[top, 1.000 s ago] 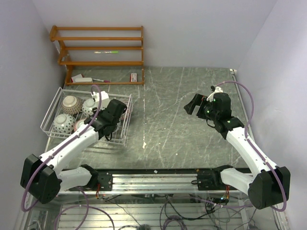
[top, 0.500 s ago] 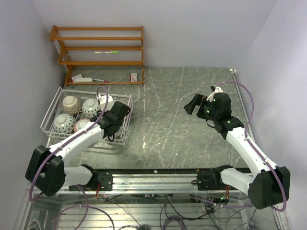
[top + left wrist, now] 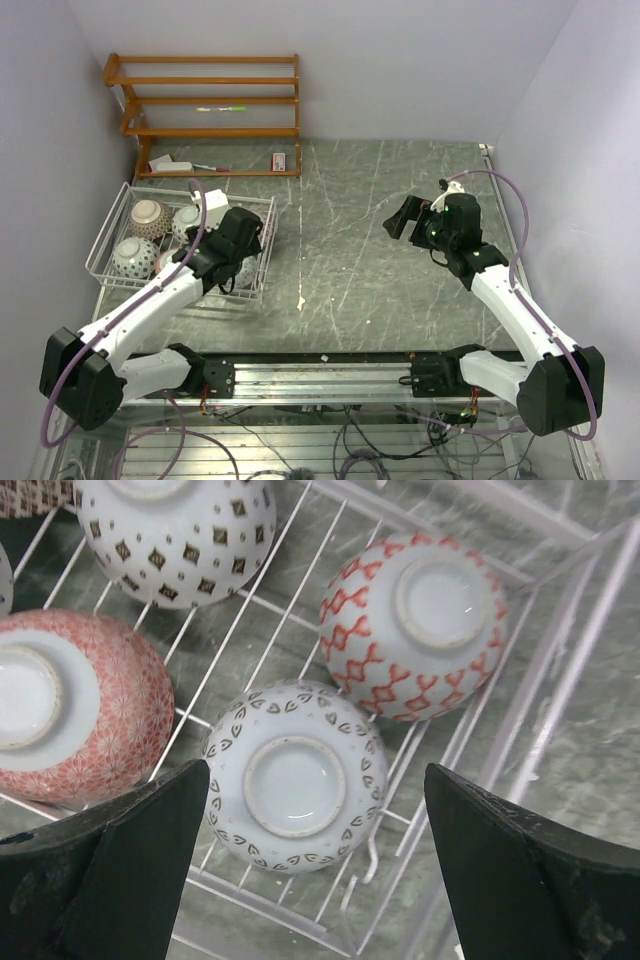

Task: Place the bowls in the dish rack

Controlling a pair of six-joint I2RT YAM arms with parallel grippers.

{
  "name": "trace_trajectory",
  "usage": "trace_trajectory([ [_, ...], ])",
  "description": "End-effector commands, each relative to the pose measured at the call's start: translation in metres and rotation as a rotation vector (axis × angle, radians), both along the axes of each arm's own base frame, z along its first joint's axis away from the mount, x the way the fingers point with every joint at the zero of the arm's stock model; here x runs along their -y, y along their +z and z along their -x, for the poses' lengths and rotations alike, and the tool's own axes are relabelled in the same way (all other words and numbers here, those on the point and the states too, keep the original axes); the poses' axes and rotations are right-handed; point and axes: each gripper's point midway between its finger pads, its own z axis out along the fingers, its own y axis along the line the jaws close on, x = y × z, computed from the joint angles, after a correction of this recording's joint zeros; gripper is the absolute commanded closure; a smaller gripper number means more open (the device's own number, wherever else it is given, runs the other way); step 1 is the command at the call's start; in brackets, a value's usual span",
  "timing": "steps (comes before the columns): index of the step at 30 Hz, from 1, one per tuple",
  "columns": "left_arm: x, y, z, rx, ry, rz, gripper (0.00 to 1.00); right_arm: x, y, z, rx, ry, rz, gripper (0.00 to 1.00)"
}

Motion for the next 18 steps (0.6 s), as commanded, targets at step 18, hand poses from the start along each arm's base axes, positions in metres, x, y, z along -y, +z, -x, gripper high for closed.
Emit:
trace_trajectory([
  [18, 0.004, 0.087, 0.014, 0.156, -0.174, 0.048, 0.01, 0.018, -0.004, -0.005, -0.011, -0.087, 0.057, 0.00],
])
